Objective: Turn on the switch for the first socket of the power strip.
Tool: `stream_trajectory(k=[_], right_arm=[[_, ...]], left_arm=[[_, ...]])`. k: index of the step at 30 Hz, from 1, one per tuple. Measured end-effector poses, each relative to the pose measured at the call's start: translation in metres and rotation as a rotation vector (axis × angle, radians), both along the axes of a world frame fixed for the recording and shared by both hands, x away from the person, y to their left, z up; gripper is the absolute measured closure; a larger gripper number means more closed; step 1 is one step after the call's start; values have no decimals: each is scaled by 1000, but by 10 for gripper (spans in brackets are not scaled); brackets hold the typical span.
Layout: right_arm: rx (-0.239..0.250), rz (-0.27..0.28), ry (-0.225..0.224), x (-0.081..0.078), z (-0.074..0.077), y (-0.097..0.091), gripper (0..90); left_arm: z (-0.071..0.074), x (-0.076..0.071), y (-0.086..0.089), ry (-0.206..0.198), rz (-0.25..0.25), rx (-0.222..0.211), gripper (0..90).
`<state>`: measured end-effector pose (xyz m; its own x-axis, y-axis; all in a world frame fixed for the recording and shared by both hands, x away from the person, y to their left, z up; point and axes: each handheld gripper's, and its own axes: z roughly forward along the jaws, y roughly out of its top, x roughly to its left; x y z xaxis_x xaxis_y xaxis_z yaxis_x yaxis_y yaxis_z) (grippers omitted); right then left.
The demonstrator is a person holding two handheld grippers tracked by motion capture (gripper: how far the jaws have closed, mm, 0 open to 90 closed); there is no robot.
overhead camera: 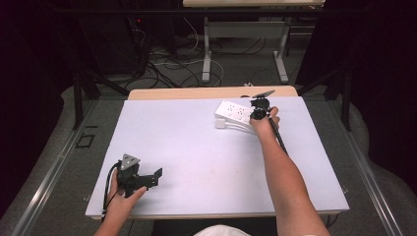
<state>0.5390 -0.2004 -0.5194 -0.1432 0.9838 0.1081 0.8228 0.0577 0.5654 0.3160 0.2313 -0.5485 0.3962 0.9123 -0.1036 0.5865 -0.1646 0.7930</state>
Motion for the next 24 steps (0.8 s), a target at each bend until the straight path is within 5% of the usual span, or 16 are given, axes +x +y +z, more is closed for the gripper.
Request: stream_trajectory(k=[11, 24], right_arm=[[-18, 21, 17, 0, 2, 0, 877], [-22, 66, -36, -2, 11, -1, 750]], left_arm=[[0, 2, -1, 1, -2, -8, 5], [0, 4, -3, 2, -9, -11, 6]])
